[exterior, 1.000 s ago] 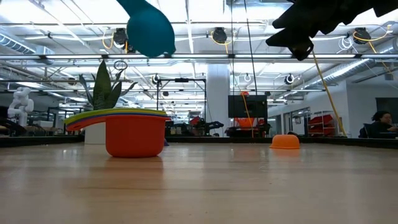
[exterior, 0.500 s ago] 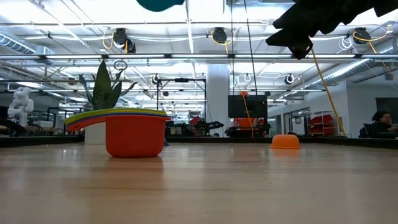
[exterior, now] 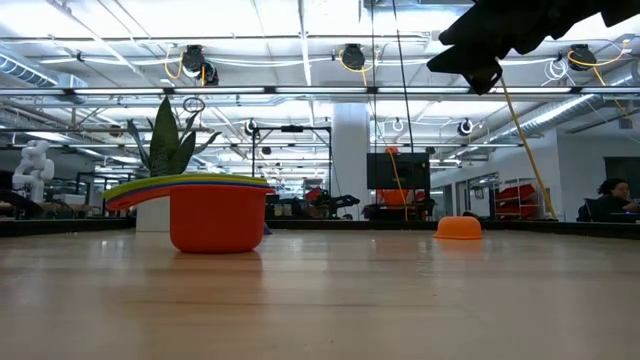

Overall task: Nest measuring cups in basket
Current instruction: Stack the light blue measuring cup on top of the green measuring cup

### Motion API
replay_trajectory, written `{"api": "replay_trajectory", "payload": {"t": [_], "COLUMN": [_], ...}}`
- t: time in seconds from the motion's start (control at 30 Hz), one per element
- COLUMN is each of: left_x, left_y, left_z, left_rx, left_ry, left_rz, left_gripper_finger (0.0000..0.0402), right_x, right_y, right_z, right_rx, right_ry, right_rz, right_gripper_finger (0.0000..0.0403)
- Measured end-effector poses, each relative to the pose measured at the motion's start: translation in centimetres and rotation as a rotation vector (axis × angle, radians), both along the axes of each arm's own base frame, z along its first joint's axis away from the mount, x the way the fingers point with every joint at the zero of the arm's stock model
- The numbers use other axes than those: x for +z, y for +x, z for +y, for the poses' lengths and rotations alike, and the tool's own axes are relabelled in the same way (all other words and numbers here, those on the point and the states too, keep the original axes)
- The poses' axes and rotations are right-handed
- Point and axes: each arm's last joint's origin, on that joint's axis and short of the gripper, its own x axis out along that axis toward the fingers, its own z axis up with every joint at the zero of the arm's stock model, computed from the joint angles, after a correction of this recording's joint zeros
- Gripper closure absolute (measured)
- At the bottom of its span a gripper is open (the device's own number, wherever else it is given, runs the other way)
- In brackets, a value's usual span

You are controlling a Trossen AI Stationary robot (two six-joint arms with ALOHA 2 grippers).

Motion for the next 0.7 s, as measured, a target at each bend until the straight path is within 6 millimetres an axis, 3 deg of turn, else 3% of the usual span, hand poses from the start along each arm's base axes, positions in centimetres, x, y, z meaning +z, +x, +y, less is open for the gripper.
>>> {"api": "replay_trajectory", "payload": {"t": [0.17, 0.33, 0.5, 0.7], "left_x": [1.3, 1.0, -1.0, -3.3], "left_y": [0.4, 0.1, -2.5, -5.6], "left_z": [-0.4, 1.4, 3.3, 6.9], "left_rx": [-0.102, -0.053, -0.001, -0.014], "left_ry": [0.221, 0.240, 0.254, 0.238], "left_rz": [0.008, 0.075, 0.050, -0.016], "left_gripper_finger": [0.0396, 0.0396, 0.0396, 0.0396], "right_x": [0.0, 0.0, 0.0, 0.0], "right_y": [0.0, 0.0, 0.0, 0.0], "right_z": [0.0, 0.0, 0.0, 0.0], "right_rx": [-0.005, -0.003, -0.002, -0.003], "right_ry": [0.021, 0.022, 0.022, 0.021], "right_rz": [0.003, 0.004, 0.004, 0.003], "right_gripper_finger": [0.0236, 0.0236, 0.0236, 0.0236]}}
